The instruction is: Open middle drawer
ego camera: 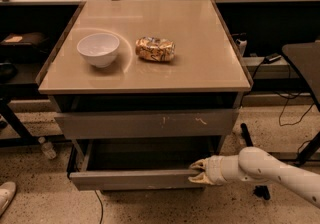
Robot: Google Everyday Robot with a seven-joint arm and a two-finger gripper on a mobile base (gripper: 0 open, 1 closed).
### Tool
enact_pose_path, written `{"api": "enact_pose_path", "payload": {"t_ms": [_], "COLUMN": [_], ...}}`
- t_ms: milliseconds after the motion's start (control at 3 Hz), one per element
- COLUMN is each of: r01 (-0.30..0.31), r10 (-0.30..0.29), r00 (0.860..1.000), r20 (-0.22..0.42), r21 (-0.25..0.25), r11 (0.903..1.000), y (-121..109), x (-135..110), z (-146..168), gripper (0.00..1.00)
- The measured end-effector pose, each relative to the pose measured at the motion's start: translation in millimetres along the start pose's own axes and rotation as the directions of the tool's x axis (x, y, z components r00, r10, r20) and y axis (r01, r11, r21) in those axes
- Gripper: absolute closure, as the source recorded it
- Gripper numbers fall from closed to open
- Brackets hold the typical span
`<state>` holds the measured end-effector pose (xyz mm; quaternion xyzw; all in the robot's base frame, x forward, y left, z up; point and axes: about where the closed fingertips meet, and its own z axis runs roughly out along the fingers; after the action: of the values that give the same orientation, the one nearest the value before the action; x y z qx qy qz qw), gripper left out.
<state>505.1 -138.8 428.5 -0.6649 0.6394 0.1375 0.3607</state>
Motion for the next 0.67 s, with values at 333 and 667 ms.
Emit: {"api": "enact_pose_path", "payload": {"t_ms": [333, 667], "r01": [0.000, 0.000], "r10": [0.000, 0.000], "r00": [1.000, 1.000], "r20": [0.000, 0.000], "r21": [0.000, 0.000], "r11": [1.0000, 1.0000], "y": [0.0, 0.0], "x": [0.0, 0.0], "z": [0.0, 0.0], "gripper": [0.57, 0.35]}}
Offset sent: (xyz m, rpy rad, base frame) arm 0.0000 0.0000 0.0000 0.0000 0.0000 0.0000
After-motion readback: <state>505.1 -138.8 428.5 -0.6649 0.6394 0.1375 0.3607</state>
